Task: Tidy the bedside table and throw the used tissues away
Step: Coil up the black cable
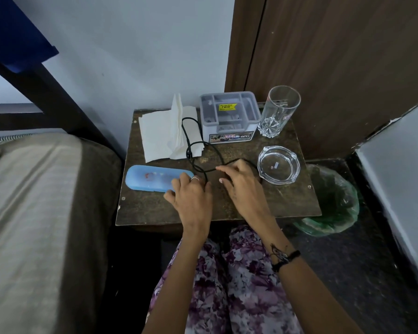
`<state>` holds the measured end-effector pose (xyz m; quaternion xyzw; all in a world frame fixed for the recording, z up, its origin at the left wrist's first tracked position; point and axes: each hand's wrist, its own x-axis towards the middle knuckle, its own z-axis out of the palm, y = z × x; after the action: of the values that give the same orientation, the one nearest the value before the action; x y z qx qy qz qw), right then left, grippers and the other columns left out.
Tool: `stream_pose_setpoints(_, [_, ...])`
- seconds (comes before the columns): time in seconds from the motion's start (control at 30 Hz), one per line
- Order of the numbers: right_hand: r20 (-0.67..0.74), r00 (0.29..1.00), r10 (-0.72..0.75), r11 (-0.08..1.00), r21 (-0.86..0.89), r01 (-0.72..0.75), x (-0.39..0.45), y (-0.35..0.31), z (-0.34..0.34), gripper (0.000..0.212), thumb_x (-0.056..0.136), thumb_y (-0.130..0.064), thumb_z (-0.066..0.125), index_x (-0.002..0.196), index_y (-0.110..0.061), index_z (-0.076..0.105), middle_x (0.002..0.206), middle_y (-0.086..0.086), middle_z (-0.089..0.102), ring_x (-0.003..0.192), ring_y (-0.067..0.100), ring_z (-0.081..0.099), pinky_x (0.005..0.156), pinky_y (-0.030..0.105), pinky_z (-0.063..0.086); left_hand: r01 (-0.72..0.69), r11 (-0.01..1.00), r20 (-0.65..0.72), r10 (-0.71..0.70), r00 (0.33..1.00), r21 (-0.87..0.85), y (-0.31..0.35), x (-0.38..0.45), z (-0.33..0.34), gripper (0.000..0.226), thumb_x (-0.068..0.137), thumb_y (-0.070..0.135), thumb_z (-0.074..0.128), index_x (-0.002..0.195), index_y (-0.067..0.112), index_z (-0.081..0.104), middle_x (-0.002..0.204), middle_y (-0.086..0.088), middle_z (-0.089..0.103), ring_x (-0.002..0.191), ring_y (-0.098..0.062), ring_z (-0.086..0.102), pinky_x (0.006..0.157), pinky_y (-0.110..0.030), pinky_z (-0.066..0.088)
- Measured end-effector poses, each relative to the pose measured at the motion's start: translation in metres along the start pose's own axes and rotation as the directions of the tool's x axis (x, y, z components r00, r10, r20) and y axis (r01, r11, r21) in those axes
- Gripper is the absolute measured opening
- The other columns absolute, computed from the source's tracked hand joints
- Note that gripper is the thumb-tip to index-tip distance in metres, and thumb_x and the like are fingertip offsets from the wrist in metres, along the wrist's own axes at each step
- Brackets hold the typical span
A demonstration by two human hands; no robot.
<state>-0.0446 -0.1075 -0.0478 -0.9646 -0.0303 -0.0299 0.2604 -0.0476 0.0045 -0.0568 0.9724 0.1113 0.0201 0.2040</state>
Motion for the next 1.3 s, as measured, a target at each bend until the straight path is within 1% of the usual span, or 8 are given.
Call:
stream_pose_setpoints(0.17, [0.027, 0.996, -0.084, 0.996, 0.005, 0.084, 0.008, -0.001, 0.000, 0.018, 0.094, -0.019, 0.052, 0.110, -0.013, 0.057, 0.117, 0.004, 0.058, 0.106, 0.019, 0.054, 0.081, 0.030, 0.047, 0.038, 0.992, -0.047, -0.043, 0.998, -0.119, -0.002, -0.005, 0.003, 0.025, 0.089, 0.032, 0.056, 0.099, 0.012, 0.068, 0.097, -0.007, 0.053, 0.102, -0.024, 0.041, 0.084, -0.037, 0.019])
stream_pose_setpoints(0.27, [0.087, 0.996, -0.014, 0.986, 0.168, 0.000, 0.014, -0.004, -0.002, 0.019, 0.097, -0.024, 0.046, 0.110, -0.014, 0.054, 0.108, 0.004, 0.065, 0.099, 0.019, 0.060, 0.070, 0.027, 0.043, 0.049, 0.986, -0.068, -0.060, 0.996, -0.157, 0.001, -0.005, 0.004, 0.025, 0.089, 0.032, 0.056, 0.096, 0.011, 0.066, 0.094, -0.006, 0.054, 0.099, -0.023, 0.043, 0.084, -0.037, 0.020])
stream_pose_setpoints(0.37, [0.125, 0.988, 0.095, 0.938, 0.321, -0.131, 0.025, -0.007, -0.003, 0.027, 0.095, -0.029, 0.050, 0.115, -0.014, 0.061, 0.110, 0.005, 0.068, 0.103, 0.020, 0.062, 0.083, 0.035, 0.049, 0.059, 0.973, -0.074, -0.077, 0.994, -0.225, 0.006, -0.003, 0.002, 0.025, 0.090, 0.034, 0.054, 0.095, 0.012, 0.063, 0.094, -0.004, 0.056, 0.098, -0.022, 0.044, 0.087, -0.040, 0.023])
stream_pose_setpoints(0.7, [0.292, 0.929, 0.227, 0.736, 0.573, -0.361, 0.036, -0.011, -0.011, 0.018, 0.084, -0.032, 0.066, 0.084, -0.016, 0.074, 0.072, -0.005, 0.067, 0.074, 0.006, 0.061, 0.070, 0.022, 0.042, -0.005, 0.919, -0.087, -0.032, 0.996, -0.395, -0.006, -0.004, -0.007, 0.016, 0.092, 0.029, 0.052, 0.100, 0.022, 0.064, 0.098, 0.005, 0.064, 0.096, -0.016, 0.051, 0.072, -0.027, 0.010])
stream_pose_setpoints(0.97, [0.253, 0.941, 0.227, 0.784, 0.525, -0.330, 0.035, -0.011, -0.001, 0.007, 0.080, -0.020, 0.069, 0.082, -0.016, 0.074, 0.071, -0.003, 0.070, 0.063, 0.004, 0.063, 0.073, 0.027, 0.052, 0.067, 0.862, -0.013, -0.085, 0.996, -0.502, -0.007, -0.009, -0.010, 0.017, 0.086, 0.018, 0.051, 0.082, 0.028, 0.064, 0.085, 0.009, 0.065, 0.087, -0.010, 0.056, 0.069, -0.026, 0.011])
stream_pose_setpoints(1.07, [0.243, 0.949, 0.203, 0.867, 0.405, -0.289, 0.032, -0.008, 0.002, 0.011, 0.081, -0.022, 0.070, 0.090, -0.015, 0.071, 0.066, -0.013, 0.060, 0.061, -0.003, 0.057, 0.060, 0.016, 0.042, 0.113, 0.868, -0.060, -0.162, 0.985, -0.484, -0.010, -0.005, -0.013, 0.013, 0.086, 0.016, 0.050, 0.080, 0.023, 0.059, 0.083, 0.004, 0.063, 0.088, -0.015, 0.055, 0.072, -0.023, 0.010])
stream_pose_setpoints(1.2, [0.269, 0.945, 0.188, 0.939, 0.233, -0.253, 0.031, -0.010, 0.010, 0.020, 0.084, -0.034, 0.067, 0.095, -0.019, 0.070, 0.069, -0.004, 0.069, 0.063, 0.005, 0.061, 0.059, 0.024, 0.044, 0.088, 0.920, -0.098, -0.135, 0.986, -0.382, -0.013, 0.009, -0.014, 0.008, 0.088, 0.017, 0.052, 0.089, 0.019, 0.060, 0.086, 0.003, 0.063, 0.088, -0.019, 0.056, 0.075, -0.029, 0.012])
stream_pose_setpoints(1.3, [0.316, 0.934, 0.164, 0.975, 0.094, -0.203, 0.036, -0.017, 0.015, 0.020, 0.087, -0.035, 0.062, 0.099, -0.023, 0.070, 0.080, -0.001, 0.074, 0.078, 0.011, 0.067, 0.071, 0.029, 0.051, 0.052, 0.939, -0.100, -0.091, 0.991, -0.340, -0.018, 0.014, -0.010, 0.009, 0.087, 0.018, 0.054, 0.091, 0.020, 0.061, 0.088, 0.002, 0.067, 0.091, -0.020, 0.058, 0.068, -0.029, 0.008])
